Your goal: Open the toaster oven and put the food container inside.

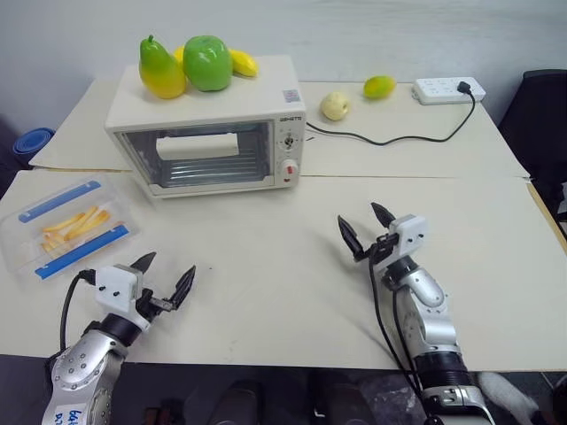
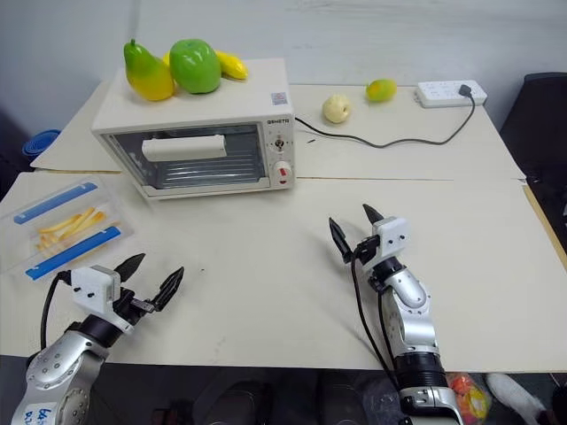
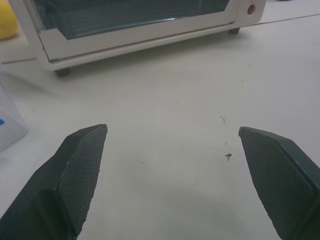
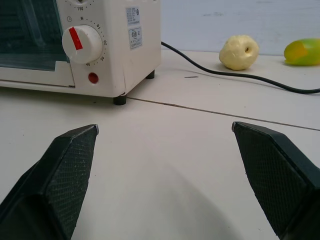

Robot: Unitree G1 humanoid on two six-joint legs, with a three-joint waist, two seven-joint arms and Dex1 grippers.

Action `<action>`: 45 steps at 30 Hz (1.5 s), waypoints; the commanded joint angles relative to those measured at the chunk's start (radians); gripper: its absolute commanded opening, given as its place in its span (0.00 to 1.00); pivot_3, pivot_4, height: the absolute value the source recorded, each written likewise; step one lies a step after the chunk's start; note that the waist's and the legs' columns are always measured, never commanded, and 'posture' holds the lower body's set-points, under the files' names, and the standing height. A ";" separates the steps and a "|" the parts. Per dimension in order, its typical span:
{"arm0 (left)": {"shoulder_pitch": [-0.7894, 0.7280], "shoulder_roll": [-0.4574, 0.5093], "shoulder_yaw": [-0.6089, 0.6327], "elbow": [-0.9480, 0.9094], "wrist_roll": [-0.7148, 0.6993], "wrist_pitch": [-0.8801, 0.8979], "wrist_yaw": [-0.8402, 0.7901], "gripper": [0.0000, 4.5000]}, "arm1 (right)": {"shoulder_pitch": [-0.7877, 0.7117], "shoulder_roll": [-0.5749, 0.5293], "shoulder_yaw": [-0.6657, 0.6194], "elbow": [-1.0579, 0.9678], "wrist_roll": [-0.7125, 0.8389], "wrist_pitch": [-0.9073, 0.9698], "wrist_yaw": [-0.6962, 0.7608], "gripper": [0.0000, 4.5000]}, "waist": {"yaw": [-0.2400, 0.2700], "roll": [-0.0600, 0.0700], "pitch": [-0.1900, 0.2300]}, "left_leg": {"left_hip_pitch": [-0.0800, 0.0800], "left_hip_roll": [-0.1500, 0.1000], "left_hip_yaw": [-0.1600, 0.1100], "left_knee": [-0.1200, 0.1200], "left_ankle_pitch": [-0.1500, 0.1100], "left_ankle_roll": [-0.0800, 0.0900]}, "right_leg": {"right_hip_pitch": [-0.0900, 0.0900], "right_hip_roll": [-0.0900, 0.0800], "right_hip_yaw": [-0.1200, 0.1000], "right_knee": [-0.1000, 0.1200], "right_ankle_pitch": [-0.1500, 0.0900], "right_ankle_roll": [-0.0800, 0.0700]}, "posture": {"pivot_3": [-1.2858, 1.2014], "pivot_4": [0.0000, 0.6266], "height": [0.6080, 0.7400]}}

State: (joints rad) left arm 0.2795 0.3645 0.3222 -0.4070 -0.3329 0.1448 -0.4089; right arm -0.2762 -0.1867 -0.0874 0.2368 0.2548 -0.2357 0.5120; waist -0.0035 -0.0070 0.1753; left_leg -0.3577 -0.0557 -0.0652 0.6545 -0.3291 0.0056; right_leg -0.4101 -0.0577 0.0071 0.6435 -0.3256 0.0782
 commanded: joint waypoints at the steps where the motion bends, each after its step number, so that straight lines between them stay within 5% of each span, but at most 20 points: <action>1: -0.009 0.011 0.001 -0.004 0.018 -0.033 -0.004 1.00 | 0.006 -0.008 0.017 -0.042 0.010 -0.002 0.034 0.99 | 0.000 0.000 0.000 | 0.000 0.000 0.000 0.000 0.000 0.000 | 0.000 0.000 0.000 0.000 0.000 0.000 | 0.52 0.24 1.00; 5: -0.018 0.088 0.125 -0.058 -0.300 0.080 -0.171 1.00 | -0.057 -0.085 0.112 -0.231 0.166 0.265 0.238 0.99 | -0.008 0.000 0.001 | 0.000 0.001 0.000 0.000 0.000 0.000 | -0.001 0.000 0.000 0.001 0.000 0.000 | 0.52 0.24 1.00; 8: 0.002 0.215 0.200 -0.042 -0.410 0.152 -0.304 1.00 | -0.162 -0.132 0.146 -0.278 0.220 0.445 0.289 0.99 | -0.020 0.001 0.001 | 0.000 0.002 0.000 0.000 0.000 0.000 | -0.001 0.000 0.000 0.001 0.000 -0.001 | 0.52 0.24 1.00; 16: -0.111 0.397 0.411 0.062 -0.690 0.359 -0.334 1.00 | -0.535 -0.089 0.211 -0.067 0.189 0.620 0.350 0.99 | -0.025 0.001 0.002 | 0.000 0.002 -0.001 -0.003 0.001 -0.001 | -0.002 0.000 -0.002 0.000 -0.001 -0.002 | 0.52 0.24 1.00; 32: -0.108 0.313 0.481 0.095 -0.662 0.368 -0.236 1.00 | -0.885 0.204 0.216 0.398 0.059 0.497 0.360 0.99 | -0.033 0.001 0.002 | -0.004 0.001 -0.001 -0.005 0.000 -0.001 | -0.006 0.000 -0.003 0.001 -0.001 -0.002 | 0.52 0.24 1.00; 42: -0.114 0.316 0.558 0.104 -0.714 0.373 -0.212 1.00 | -0.727 0.147 0.345 0.155 0.034 0.524 0.557 0.99 | -0.034 0.000 0.001 | -0.010 0.001 -0.003 -0.003 0.000 -0.001 | -0.011 0.000 -0.004 0.002 -0.001 -0.002 | 0.52 0.24 1.00; 45: -0.172 0.358 0.574 0.143 -0.716 0.375 -0.210 0.85 | -0.661 0.113 0.382 0.099 0.010 0.527 0.572 1.00 | -0.034 -0.001 0.001 | -0.015 0.001 -0.003 -0.001 0.000 -0.001 | -0.015 0.000 -0.004 0.004 -0.001 -0.002 | 0.52 0.24 1.00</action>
State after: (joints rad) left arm 0.1199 0.7012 0.8569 -0.2732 -1.0320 0.5319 -0.6212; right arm -0.9335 -0.0727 0.2793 0.4023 0.2622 0.2913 1.0605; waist -0.0373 -0.0076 0.1761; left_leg -0.3723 -0.0548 -0.0674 0.6533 -0.3285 0.0038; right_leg -0.4259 -0.0576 0.0039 0.6476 -0.3267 0.0758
